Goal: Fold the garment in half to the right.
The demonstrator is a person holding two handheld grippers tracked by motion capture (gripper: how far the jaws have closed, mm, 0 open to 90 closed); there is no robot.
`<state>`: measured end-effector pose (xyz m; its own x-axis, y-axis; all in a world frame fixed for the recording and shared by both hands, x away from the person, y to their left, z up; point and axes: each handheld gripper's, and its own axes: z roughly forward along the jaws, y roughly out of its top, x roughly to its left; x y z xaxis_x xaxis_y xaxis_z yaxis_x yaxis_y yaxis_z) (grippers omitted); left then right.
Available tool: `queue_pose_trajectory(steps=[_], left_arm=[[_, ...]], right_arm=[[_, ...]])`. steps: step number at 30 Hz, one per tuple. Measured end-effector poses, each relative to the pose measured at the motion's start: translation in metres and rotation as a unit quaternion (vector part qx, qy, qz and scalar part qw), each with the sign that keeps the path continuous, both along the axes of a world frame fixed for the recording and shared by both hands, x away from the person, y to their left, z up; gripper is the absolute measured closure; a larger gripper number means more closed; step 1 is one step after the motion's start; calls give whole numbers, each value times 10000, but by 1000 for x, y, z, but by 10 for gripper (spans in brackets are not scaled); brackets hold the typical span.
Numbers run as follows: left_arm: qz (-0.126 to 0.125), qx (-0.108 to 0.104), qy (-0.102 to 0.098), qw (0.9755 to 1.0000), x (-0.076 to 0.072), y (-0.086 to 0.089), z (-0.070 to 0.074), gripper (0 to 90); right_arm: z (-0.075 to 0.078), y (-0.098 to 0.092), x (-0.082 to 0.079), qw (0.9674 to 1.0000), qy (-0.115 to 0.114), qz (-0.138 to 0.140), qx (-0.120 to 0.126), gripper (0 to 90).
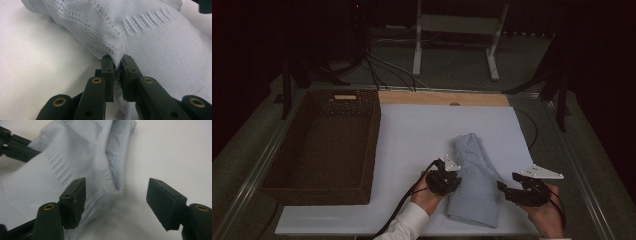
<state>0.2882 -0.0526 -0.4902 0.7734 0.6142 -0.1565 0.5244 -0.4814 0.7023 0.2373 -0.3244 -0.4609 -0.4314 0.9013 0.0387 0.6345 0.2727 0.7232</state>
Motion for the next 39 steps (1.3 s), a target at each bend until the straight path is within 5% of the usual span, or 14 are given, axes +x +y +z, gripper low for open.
queue_pose_trajectory(steps=[12,27,39], left_arm=[[206,-27,1,9998,9,7,1,831],[540,-56,4,9985,20,24,4,831],[578,-243,162,9979,9,34,2,826]], right_arm=[[0,19,-2,9997,-112,218,97,263],[-10,46,-1,9980,25,623,-62,243],[-17,44,4,9987,63,422,-262,251]])
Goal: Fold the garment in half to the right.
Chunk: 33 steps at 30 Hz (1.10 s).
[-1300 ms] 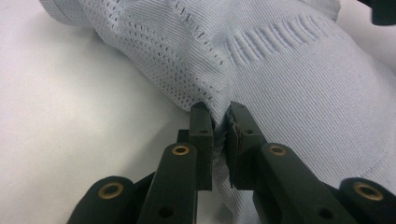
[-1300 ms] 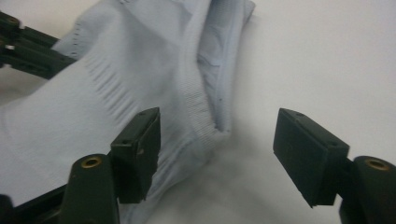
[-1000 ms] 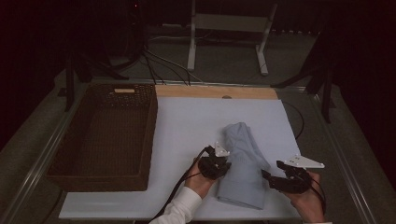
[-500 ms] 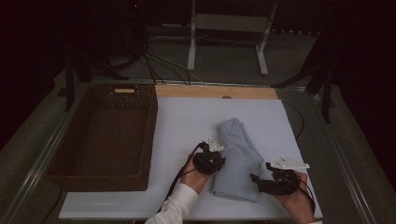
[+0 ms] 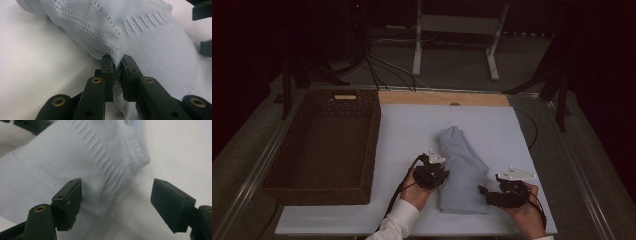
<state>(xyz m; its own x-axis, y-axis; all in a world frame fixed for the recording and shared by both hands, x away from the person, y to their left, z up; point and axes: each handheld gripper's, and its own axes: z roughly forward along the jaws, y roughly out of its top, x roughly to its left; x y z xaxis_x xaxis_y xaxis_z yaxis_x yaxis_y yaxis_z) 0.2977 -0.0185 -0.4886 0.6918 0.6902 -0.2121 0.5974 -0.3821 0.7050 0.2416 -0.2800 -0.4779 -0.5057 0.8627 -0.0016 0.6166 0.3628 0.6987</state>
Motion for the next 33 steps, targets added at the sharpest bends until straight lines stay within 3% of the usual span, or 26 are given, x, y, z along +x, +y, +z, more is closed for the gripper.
queue_pose_trajectory(steps=[13,22,25,26,28,33], left_arm=[[-194,-67,93,9997,-15,5,1,814],[-239,-151,110,9995,-16,8,1,780],[-184,-233,84,9995,-16,10,2,638],[-128,-339,57,9993,-15,12,4,638],[-89,-433,-2,9990,-13,15,5,516],[59,-505,-212,9985,-10,20,12,336]], right_arm=[[0,-5,1,9999,8,-112,7,254],[1,-5,0,9999,43,-97,70,251],[1,-5,0,9999,45,-85,75,251],[1,-5,-1,9999,45,-82,68,251],[2,-5,-2,9999,36,-79,92,250],[3,-6,-4,9998,35,-85,153,237]])
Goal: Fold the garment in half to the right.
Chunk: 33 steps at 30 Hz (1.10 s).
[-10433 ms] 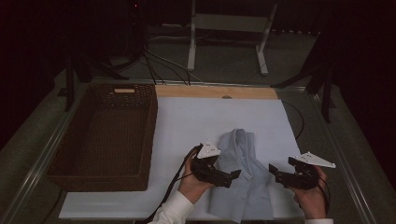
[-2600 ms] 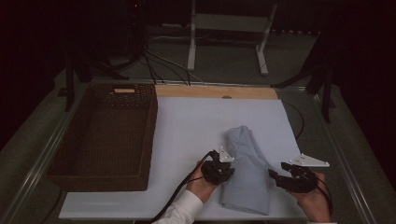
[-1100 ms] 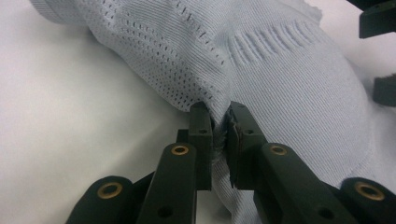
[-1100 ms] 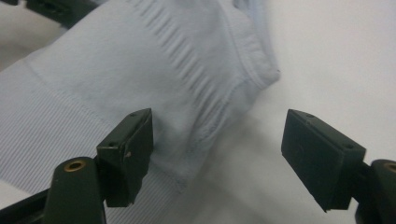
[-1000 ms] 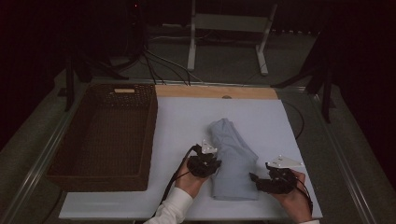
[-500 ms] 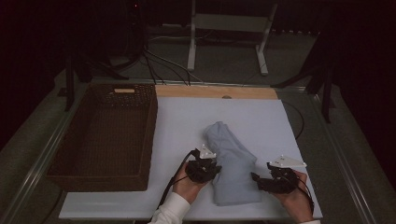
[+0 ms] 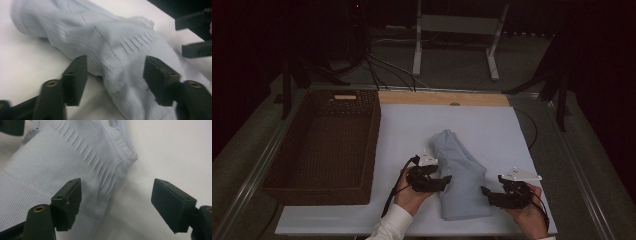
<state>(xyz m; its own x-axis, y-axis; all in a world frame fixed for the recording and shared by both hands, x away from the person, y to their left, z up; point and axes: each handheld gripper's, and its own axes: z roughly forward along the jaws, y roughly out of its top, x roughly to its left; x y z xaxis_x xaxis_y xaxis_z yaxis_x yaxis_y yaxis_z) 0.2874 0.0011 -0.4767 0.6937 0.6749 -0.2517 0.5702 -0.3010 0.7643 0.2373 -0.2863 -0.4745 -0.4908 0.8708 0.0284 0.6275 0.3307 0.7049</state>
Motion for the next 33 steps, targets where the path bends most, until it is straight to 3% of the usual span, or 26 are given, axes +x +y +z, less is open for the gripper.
queue_pose_trajectory(steps=[5,14,29,33], left_arm=[[-27,-26,-158,9999,2,1,5,180],[-183,-242,-339,9990,6,2,16,8],[-237,-548,-432,9973,20,8,25,3],[-232,-559,-556,9966,22,9,27,3]], right_arm=[[1,0,-1,10000,-2,-10,92,209],[2,-3,-3,9994,-3,-67,325,190],[2,-6,-7,9987,0,-83,512,156],[2,-7,-7,9985,-11,-95,540,151]])
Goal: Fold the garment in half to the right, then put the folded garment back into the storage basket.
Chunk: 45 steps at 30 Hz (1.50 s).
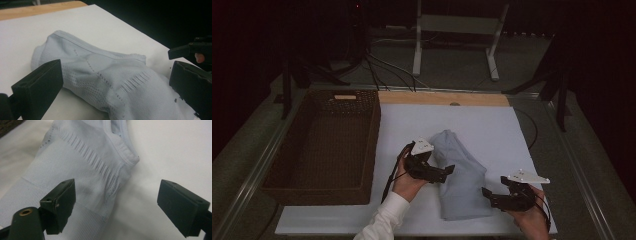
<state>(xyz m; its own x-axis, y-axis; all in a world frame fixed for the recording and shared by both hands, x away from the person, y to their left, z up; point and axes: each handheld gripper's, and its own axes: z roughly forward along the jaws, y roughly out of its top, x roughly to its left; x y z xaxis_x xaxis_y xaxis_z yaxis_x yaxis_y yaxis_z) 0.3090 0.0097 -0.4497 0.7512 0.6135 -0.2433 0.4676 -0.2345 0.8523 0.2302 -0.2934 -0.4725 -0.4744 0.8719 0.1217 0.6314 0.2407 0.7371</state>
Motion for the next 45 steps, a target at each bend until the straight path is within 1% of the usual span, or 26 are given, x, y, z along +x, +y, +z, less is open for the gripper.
queue_pose_trajectory(steps=[2,3,10,14,19,22,26,30,37,39,45], left_arm=[[10,9,-23,10000,0,0,1,3],[28,17,-75,10000,1,1,1,3],[93,61,-129,9999,5,4,2,3],[113,77,-182,9997,7,5,3,3],[127,94,-249,9996,11,5,7,3],[123,77,-330,9994,13,4,9,3],[149,115,-388,9991,15,3,11,3],[156,71,-451,9988,18,3,13,3],[138,125,-555,9983,21,3,15,3],[143,162,-554,9982,22,3,15,3],[164,142,-562,9982,24,4,18,3]], right_arm=[[0,0,0,10000,-12,-10,30,151],[0,0,0,10000,-24,-6,55,150],[2,-4,0,9997,-25,-44,232,146],[2,-6,0,9996,-24,-67,289,146],[2,-6,0,9996,-21,-84,282,148],[2,-6,0,9996,-21,-91,275,149],[2,-6,-1,9995,4,-107,286,152],[1,-5,-1,9996,17,-92,255,155],[-4,-5,-4,9996,126,-148,189,163],[-6,-4,-4,9997,179,-138,136,163],[-10,-2,-5,9995,270,-121,97,187]])
